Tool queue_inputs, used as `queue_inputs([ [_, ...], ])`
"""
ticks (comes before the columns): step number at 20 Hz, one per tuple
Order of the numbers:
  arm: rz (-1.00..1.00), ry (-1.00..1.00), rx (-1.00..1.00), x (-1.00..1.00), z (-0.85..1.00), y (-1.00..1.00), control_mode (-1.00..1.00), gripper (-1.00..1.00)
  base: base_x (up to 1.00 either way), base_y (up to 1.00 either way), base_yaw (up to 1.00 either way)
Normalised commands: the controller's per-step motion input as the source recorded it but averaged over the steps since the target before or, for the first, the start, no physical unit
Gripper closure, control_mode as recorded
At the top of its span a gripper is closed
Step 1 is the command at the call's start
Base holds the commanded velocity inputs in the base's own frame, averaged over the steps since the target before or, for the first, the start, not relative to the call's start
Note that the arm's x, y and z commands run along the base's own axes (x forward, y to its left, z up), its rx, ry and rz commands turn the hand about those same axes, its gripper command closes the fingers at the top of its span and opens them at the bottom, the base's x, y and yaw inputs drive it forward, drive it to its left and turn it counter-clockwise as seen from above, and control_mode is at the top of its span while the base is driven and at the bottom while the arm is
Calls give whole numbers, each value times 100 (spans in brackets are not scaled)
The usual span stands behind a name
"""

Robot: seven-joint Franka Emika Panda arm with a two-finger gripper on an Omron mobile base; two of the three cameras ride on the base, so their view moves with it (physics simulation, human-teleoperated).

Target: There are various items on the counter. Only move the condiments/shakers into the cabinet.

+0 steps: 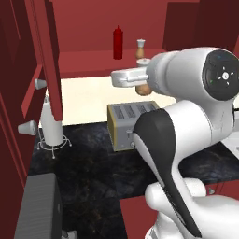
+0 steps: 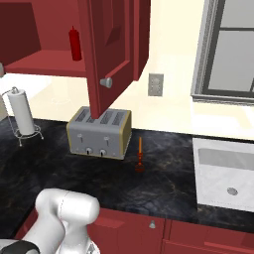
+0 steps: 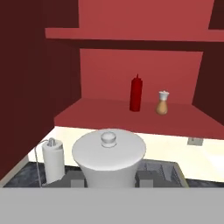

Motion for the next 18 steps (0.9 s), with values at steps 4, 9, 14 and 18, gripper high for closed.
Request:
queue_inputs([
  [4, -8, 0, 0, 42, 0, 7, -100, 100, 0, 0, 0],
  [9, -1, 0, 1, 37, 0, 6, -100, 100, 0, 0, 0],
  [14, 0, 0, 0, 31, 0, 7, -100, 100, 0, 0, 0],
  [18, 3, 0, 0, 40, 0, 1, -100, 100, 0, 0, 0],
])
